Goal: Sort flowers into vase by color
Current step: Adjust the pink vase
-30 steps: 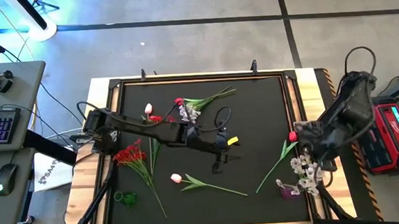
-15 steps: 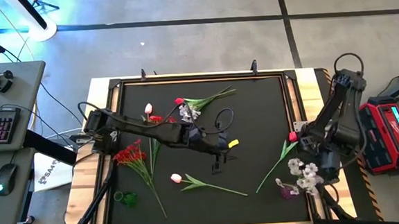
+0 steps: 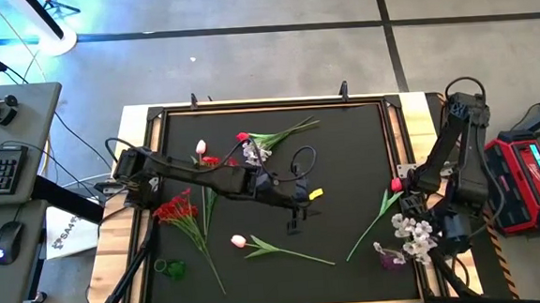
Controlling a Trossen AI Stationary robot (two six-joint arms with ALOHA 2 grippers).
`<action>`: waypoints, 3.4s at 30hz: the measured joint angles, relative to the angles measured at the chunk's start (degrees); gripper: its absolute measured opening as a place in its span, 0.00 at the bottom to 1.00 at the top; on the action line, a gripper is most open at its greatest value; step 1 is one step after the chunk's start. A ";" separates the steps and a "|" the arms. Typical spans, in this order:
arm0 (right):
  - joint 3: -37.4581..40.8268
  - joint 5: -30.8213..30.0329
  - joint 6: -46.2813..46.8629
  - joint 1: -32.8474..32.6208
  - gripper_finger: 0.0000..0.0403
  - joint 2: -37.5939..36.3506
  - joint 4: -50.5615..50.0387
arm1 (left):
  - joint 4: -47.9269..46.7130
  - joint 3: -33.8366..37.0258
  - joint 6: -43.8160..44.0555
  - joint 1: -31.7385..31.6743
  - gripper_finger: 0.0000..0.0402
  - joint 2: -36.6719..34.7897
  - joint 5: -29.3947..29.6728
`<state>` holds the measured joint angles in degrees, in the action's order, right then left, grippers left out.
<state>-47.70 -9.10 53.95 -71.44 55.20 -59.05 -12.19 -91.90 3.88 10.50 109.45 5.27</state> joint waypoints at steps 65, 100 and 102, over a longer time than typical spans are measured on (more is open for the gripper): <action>1.70 -8.33 -11.79 16.69 0.30 4.46 5.40 | 2.09 0.00 2.85 1.16 0.51 -0.17 4.61; -1.55 4.26 -12.25 32.53 0.30 5.29 -7.18 | -4.63 5.60 5.10 1.11 0.51 -8.02 5.37; -0.55 1.70 -13.49 34.39 0.30 5.29 -6.80 | -4.69 5.60 4.45 1.09 0.51 -8.02 4.90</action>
<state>-48.26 -7.39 40.46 -37.05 60.49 -65.85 -16.88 -86.30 8.33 11.60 101.43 10.17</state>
